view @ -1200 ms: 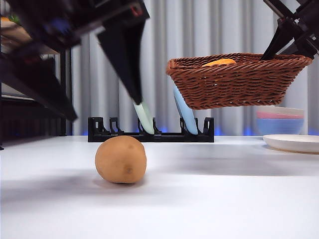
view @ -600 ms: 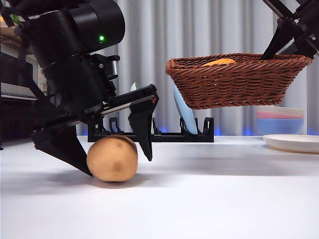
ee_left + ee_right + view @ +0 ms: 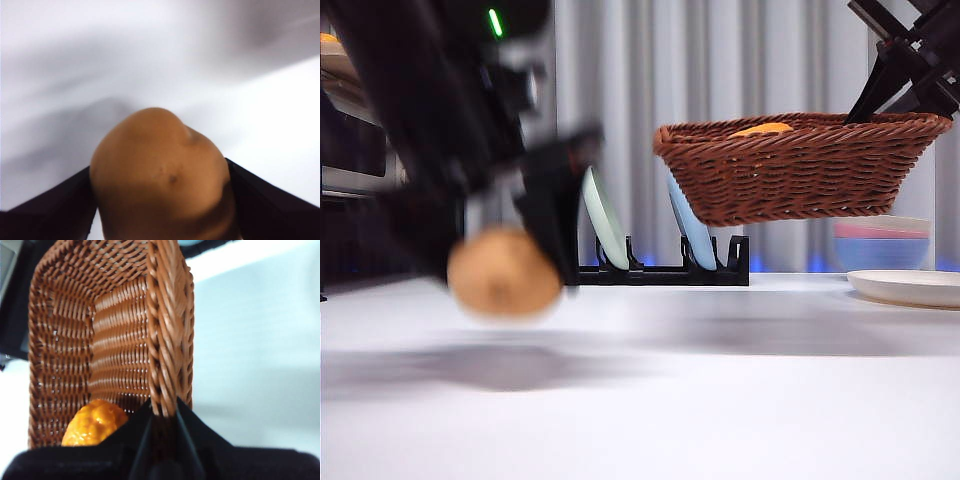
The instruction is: Pick up the basket,pick up the corn from the table,pick up the potato from the table,pick up the cucumber from the table,put all items into the basket
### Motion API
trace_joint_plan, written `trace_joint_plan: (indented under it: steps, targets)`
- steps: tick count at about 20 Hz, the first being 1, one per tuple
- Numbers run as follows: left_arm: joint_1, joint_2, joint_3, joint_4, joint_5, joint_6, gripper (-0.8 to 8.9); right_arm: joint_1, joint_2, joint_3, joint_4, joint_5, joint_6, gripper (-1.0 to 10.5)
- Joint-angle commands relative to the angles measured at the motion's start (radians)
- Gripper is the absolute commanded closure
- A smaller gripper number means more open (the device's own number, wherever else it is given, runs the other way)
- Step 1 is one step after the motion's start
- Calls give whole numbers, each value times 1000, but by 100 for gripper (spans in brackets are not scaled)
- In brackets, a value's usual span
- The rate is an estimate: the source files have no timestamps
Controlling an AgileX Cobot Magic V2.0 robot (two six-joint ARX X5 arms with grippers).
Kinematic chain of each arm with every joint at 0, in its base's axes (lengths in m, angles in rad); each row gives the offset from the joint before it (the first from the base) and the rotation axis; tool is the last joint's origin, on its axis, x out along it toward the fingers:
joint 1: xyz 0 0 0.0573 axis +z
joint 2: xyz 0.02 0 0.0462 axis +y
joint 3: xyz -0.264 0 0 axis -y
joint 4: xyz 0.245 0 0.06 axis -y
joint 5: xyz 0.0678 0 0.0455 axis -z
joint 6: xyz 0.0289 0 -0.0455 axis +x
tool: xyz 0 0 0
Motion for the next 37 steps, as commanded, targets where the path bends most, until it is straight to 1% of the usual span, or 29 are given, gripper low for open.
trace_joint_plan:
  steps: [1,3,5,6,8,9,11,13,16,17,19,20,22,25,27,29,31,32,34,37]
  targets:
    - [-43,-206,8,22,3,7,821,33,-8,10,1,-13,-10,962]
    - [-71,-307,47,82,-32,8,821,72,-8,10,-10,-13,-17,962]
    - [-76,-317,128,106,-81,22,821,127,-8,10,-11,-13,-16,962]
    - [-75,-296,164,111,-106,47,821,152,-8,10,-13,-13,-16,962]
    - [-66,-232,237,119,-158,122,821,204,-8,10,-15,-13,-15,962]
    - [-54,-184,274,117,-160,153,821,229,-8,10,-16,-12,-14,962]
    - [-22,-87,323,116,-158,189,821,269,-8,10,-16,-12,-13,962]
    - [11,26,367,93,-149,203,821,299,-8,10,-17,-12,-3,962]
    - [34,151,402,61,-99,203,808,325,-8,10,-18,-11,-2,962]
    - [35,170,403,55,-83,203,689,329,-8,10,-18,-10,0,962]
    - [35,183,403,49,-51,203,171,334,-8,10,-24,14,1,962]
    - [34,183,403,57,-52,203,136,334,-8,10,-35,44,0,962]
    - [34,179,424,32,-52,202,139,337,-6,10,-54,101,0,962]
    - [33,167,515,-41,-53,203,140,338,21,10,-49,150,1,962]
    - [31,155,594,-74,-50,205,140,337,69,10,-28,151,26,962]
    - [26,154,673,-117,-50,230,140,337,129,9,5,146,58,962]
    - [26,154,734,-145,-51,249,140,338,192,10,64,139,111,962]
    - [26,152,764,-164,-51,255,158,338,222,9,94,137,145,962]
    - [26,144,810,-204,-51,267,159,338,256,10,122,138,188,962]
    - [26,113,830,-214,-51,282,159,338,285,9,124,145,188,962]
